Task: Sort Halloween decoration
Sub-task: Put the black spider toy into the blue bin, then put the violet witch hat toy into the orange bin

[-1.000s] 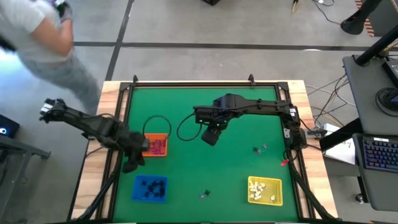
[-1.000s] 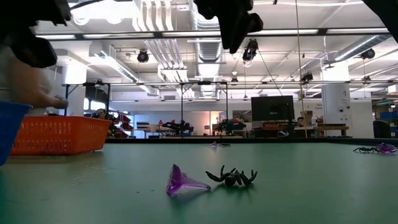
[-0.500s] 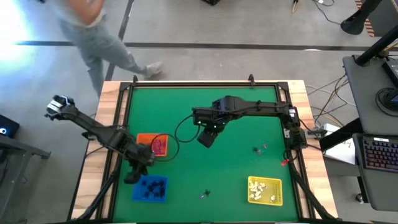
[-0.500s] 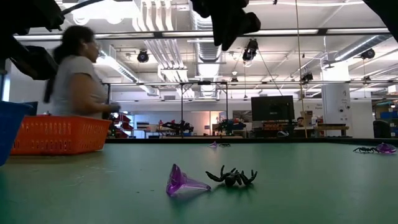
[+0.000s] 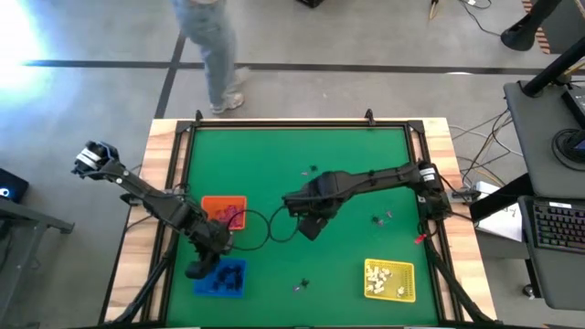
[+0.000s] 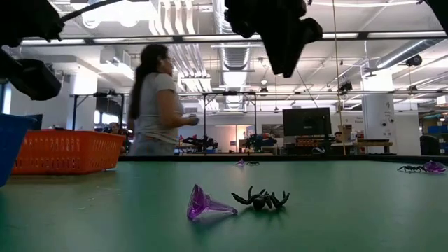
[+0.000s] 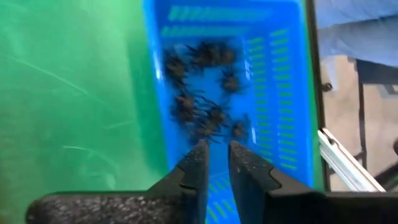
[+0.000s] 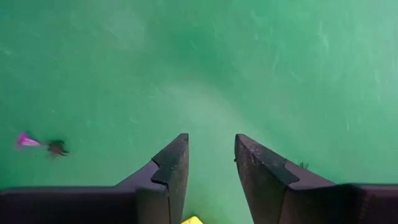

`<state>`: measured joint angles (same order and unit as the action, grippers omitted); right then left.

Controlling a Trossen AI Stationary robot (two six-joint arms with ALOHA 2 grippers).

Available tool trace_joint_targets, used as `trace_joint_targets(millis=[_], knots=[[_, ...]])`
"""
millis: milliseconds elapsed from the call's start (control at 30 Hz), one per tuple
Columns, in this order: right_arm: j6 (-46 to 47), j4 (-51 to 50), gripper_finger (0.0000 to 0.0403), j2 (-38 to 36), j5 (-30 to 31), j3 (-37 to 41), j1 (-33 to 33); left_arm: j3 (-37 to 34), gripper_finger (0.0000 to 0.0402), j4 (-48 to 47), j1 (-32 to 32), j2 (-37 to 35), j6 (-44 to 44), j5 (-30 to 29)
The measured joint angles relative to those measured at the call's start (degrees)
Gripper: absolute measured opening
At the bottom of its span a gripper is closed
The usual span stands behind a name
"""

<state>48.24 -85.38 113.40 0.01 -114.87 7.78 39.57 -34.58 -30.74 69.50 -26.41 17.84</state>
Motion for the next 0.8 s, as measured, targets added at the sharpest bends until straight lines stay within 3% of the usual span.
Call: trace_joint_targets(millis=[300,433,633,800], knots=[[5.6,-0.7,0.0148,0.0,0.5,3.7,2.2,0.0,0.0075,0.5,-3.9,0.2,-2.9,0.8],[7.5,-5.1,0.0154,-0.2,5.9,5.8,2.4,0.0,0.0078,-1.7,-4.2,0.0,-3.3,0.5],[11.6,-4.7,0.0159,-2.0,6.6,12.7,2.1,0.0,0.0078,-6.6,-4.2,-1.3,-4.4,-2.0],[21.0,-3.7,0.0160,-4.5,6.6,21.9,2.1,0.0,0.0078,-9.6,-4.2,-4.7,-4.9,-2.2]])
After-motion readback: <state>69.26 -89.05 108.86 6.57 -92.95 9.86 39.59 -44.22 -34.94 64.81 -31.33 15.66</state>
